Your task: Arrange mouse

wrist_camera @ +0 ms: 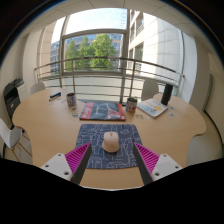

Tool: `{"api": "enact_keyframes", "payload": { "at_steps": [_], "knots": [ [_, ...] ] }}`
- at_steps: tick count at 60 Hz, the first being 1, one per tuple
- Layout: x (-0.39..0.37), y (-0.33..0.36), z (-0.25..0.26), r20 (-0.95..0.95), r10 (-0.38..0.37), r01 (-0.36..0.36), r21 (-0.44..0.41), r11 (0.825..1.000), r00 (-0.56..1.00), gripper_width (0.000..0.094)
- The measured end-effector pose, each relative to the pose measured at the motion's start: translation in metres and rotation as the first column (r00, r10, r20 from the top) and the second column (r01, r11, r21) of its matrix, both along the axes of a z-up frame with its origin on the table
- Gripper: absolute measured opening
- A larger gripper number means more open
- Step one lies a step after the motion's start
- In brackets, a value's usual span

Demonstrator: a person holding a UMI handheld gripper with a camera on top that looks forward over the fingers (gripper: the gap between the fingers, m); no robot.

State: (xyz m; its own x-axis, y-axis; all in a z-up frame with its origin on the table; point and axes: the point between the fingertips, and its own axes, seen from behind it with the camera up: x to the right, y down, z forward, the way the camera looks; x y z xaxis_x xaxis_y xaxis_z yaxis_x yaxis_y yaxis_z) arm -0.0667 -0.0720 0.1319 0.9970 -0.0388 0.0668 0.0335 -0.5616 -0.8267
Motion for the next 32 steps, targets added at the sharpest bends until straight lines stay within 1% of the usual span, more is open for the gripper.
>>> {"api": "enact_keyframes", "payload": {
  "at_steps": [7,18,25,32],
  "knots": [
    [-0.008,-0.049,0.014,0.0,-0.002,0.002,-0.003,1.0,1.0,0.0845],
    [-0.019,-0.106,0.03,-0.006,-0.006,0.006,0.009,1.0,1.0,0.0847],
    [-0.023,-0.125,0.034,-0.013,-0.012,0.012,0.011,1.0,1.0,0.0846],
    [-0.025,-0.131,0.035,-0.005,-0.003,0.003,0.009,1.0,1.0,0.085]
  ]
}}
